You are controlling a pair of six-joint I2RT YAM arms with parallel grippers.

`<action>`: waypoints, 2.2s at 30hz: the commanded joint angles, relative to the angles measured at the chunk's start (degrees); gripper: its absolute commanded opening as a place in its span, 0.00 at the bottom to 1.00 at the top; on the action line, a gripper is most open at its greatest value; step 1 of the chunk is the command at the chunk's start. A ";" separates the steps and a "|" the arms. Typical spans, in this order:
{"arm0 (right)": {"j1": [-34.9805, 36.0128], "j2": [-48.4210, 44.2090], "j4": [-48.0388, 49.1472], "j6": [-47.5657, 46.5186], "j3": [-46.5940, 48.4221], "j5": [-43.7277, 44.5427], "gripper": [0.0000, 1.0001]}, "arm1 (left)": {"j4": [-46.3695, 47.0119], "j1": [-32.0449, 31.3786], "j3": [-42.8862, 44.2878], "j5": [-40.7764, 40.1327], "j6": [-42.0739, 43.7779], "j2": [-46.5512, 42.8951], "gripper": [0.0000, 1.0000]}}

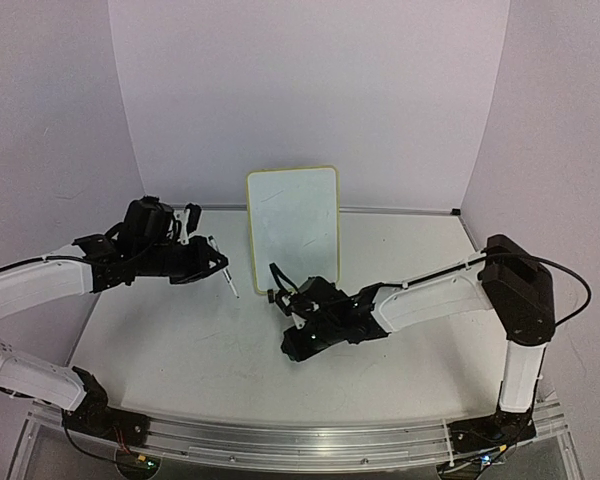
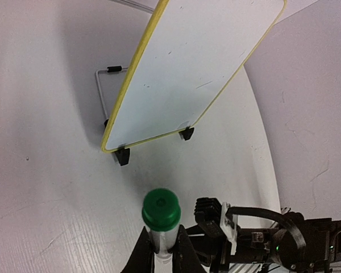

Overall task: Write a sentence on the whiteboard
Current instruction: Put down the pen cap at the center of the board, then pass from the left arm to the right

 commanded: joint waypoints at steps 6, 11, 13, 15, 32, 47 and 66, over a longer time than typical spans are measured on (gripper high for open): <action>-3.11 -4.11 -0.70 2.37 1.35 -0.34 0.69 | -2.41 0.17 0.57 12.03 13.22 0.82 0.00; -8.95 -12.03 -0.53 2.87 -0.59 -10.82 0.75 | 0.27 -1.32 1.34 25.85 19.25 3.27 0.00; -11.69 -14.96 -0.35 3.20 -0.86 -16.76 0.76 | -2.11 -3.31 3.38 26.64 22.58 4.97 0.00; -13.81 -17.05 -0.35 3.66 -0.69 -22.27 0.75 | -4.82 -5.05 5.50 26.88 25.08 7.31 0.00; -13.04 -16.03 11.80 13.75 0.43 -38.53 0.53 | 1.65 -9.33 9.39 31.20 23.09 15.54 0.00; -12.76 -13.34 16.70 16.49 -1.02 -36.84 0.24 | 3.55 -10.76 10.23 31.28 21.59 16.76 0.00; -14.67 -27.40 16.55 19.30 -7.62 -16.81 0.00 | 12.90 -10.73 4.41 30.26 13.98 14.36 0.68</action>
